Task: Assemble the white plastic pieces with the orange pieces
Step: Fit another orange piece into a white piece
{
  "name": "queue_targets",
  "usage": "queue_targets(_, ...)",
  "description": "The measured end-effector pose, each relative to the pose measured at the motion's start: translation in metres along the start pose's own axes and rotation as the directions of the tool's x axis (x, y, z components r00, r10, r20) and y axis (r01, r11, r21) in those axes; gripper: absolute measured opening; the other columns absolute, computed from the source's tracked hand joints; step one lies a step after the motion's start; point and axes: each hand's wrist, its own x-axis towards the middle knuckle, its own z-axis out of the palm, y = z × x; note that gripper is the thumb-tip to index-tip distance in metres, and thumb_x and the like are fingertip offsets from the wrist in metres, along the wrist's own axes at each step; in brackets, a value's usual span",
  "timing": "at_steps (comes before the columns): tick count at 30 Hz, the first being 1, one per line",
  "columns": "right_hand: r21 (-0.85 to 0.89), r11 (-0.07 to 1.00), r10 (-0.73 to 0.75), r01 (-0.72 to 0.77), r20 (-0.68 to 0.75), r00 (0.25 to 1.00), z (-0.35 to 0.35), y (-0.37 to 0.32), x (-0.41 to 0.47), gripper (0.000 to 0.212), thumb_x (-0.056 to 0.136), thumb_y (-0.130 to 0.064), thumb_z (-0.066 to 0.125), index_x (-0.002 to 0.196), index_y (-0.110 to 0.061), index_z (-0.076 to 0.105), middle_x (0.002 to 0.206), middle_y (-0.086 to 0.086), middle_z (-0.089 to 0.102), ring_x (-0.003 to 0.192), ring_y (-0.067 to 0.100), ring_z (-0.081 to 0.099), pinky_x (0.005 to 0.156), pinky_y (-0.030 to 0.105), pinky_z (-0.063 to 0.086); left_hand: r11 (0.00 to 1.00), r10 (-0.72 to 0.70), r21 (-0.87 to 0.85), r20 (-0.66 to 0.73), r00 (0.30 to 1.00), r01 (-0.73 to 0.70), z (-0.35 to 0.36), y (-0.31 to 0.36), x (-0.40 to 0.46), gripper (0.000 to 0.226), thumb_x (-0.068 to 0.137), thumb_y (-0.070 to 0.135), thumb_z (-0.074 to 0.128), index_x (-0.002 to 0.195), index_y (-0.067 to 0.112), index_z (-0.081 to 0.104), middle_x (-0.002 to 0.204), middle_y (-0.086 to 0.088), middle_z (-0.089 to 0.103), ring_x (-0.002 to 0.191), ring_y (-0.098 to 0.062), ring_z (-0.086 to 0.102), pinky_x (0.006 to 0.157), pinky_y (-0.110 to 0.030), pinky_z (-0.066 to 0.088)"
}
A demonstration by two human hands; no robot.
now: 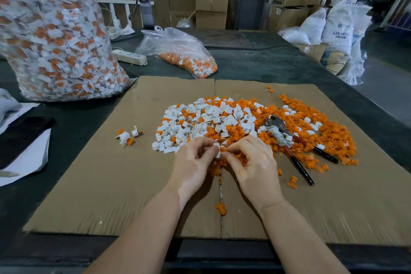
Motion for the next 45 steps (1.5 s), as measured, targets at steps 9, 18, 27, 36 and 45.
queue_targets(9, 0.04, 0.999, -0.01, 0.009, 0.015, 1.0, -0.0012, -0.0013, -0.0012, 0.012, 0.08, -0.019, 0.072, 0.089, -0.013, 0.069, 0.082, -0.004, 0.062, 0.081, 0.012, 0.056, 0.076, 0.038, 0.048, 0.999, 0.033, 0.012, 0.018, 0.999, -0.033, -0.0009, 0.0009, -0.0014, 0.012, 0.088, 0.017, 0.063, 0.097, 0.009, 0.065, 0.081, -0.017, 0.066, 0.07, -0.021, 0.058, 0.063, -0.022, 0.047)
queue_targets(18, 0.057, 0.998, -0.02, 0.017, 0.052, 0.998, -0.0018, -0.0018, 0.0001, 0.022, 0.081, -0.012, 0.071, 0.102, -0.015, 0.07, 0.091, -0.002, 0.062, 0.089, 0.014, 0.057, 0.081, 0.04, 0.048, 0.999, 0.038, 0.005, 0.036, 0.999, -0.039, -0.0011, 0.0013, -0.002, 0.008, 0.088, 0.018, 0.063, 0.094, 0.013, 0.066, 0.083, -0.018, 0.066, 0.077, -0.028, 0.06, 0.065, -0.025, 0.046)
queue_targets(27, 0.07, 0.998, -0.003, 0.001, 0.031, 1.0, -0.0024, -0.0024, 0.0007, 0.025, 0.08, -0.014, 0.072, 0.105, -0.013, 0.069, 0.088, 0.0, 0.062, 0.086, 0.015, 0.058, 0.079, 0.04, 0.049, 0.999, 0.04, -0.005, 0.025, 0.999, -0.04, -0.0012, -0.0005, -0.001, 0.009, 0.088, 0.017, 0.062, 0.094, 0.012, 0.066, 0.08, -0.016, 0.066, 0.07, -0.017, 0.059, 0.062, -0.017, 0.045)
queue_targets(36, 0.04, 0.999, -0.016, 0.014, 0.031, 0.999, -0.0026, -0.0019, 0.0009, 0.019, 0.08, -0.013, 0.071, 0.099, -0.012, 0.071, 0.089, 0.0, 0.063, 0.087, 0.015, 0.058, 0.079, 0.036, 0.05, 0.998, 0.058, 0.017, 0.031, 0.998, -0.058, -0.0014, -0.0003, -0.0015, 0.01, 0.089, 0.019, 0.062, 0.095, 0.012, 0.066, 0.081, -0.017, 0.066, 0.071, -0.02, 0.059, 0.061, -0.017, 0.044)
queue_targets(45, 0.04, 0.999, 0.011, -0.012, 0.037, 0.999, -0.003, -0.003, 0.0007, 0.021, 0.081, -0.023, 0.069, 0.1, -0.014, 0.07, 0.09, -0.002, 0.062, 0.089, 0.013, 0.057, 0.083, 0.03, 0.045, 0.996, 0.058, 0.073, 0.026, 0.998, -0.06, -0.0012, 0.0014, -0.0015, 0.006, 0.089, 0.019, 0.062, 0.092, 0.016, 0.065, 0.08, -0.012, 0.066, 0.07, -0.015, 0.057, 0.061, -0.017, 0.043)
